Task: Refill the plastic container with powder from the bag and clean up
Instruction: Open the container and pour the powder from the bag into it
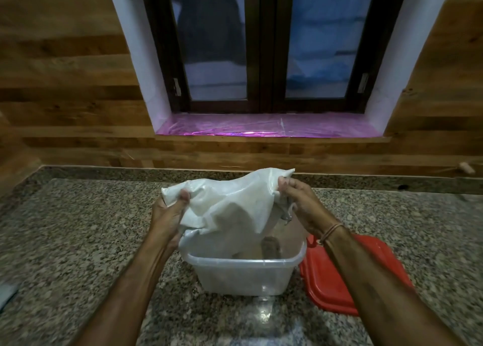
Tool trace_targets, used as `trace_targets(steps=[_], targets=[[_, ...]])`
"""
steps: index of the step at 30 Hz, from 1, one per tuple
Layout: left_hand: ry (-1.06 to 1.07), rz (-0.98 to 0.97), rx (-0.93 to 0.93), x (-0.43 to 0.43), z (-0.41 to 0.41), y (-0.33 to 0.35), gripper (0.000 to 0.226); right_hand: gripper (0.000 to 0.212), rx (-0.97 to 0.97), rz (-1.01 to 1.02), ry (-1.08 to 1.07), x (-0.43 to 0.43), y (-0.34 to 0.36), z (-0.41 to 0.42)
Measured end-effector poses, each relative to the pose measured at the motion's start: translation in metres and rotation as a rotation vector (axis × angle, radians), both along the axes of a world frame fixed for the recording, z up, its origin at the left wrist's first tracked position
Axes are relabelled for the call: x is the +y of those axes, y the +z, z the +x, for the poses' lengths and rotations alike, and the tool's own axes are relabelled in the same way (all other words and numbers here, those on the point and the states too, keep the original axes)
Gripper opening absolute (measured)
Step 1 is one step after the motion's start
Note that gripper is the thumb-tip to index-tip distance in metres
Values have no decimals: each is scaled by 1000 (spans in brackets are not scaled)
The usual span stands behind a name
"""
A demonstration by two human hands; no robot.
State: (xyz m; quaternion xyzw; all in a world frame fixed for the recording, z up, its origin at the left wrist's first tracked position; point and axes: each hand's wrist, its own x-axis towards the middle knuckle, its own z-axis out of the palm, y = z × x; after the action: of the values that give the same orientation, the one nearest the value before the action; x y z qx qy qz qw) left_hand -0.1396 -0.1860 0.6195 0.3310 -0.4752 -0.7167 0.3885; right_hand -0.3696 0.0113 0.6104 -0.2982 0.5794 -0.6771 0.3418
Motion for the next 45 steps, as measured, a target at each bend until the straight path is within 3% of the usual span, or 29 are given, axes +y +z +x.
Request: trace_targets(steps=[4, 6, 7, 12, 15, 18, 26, 30, 35, 37, 43, 45], targets=[[-60, -40, 52, 3, 3, -4, 81, 62, -63, 51, -144, -11, -1, -7], [-75, -59, 63, 6, 4, -4, 80, 90, -209, 95, -164, -21, 4, -16], [-79, -68, 67, 7, 4, -4, 76, 92, -246, 126, -146, -26, 8, -20], [-5, -141, 15, 20, -2, -10, 22, 38, -299, 249, -242, -41, 9, -19], [106, -181, -62, 25, -5, -12, 13, 16, -230, 183, -269, -41, 3, -16], [114, -176, -63, 23, -3, -14, 22, 24, -210, 79, -292, -36, -1, -12], [76, -232, -81, 20, -4, -12, 14, 50, -146, -99, -236, -12, -5, -17], [83, -99, 16, 16, -7, -13, 13, 39, -112, -134, -277, -9, -7, -21], [95, -5, 100, 14, -5, -16, 15, 16, -213, -173, -313, -15, -7, -23], [120, 15, 155, 13, -1, -14, 25, 11, -213, -192, -317, -18, -3, -25], [153, 35, 153, 13, 1, -7, 33, 9, -243, -178, -295, -25, 11, -26], [180, 19, 124, 13, 3, -5, 35, 19, -269, -147, -283, -26, 15, -27]])
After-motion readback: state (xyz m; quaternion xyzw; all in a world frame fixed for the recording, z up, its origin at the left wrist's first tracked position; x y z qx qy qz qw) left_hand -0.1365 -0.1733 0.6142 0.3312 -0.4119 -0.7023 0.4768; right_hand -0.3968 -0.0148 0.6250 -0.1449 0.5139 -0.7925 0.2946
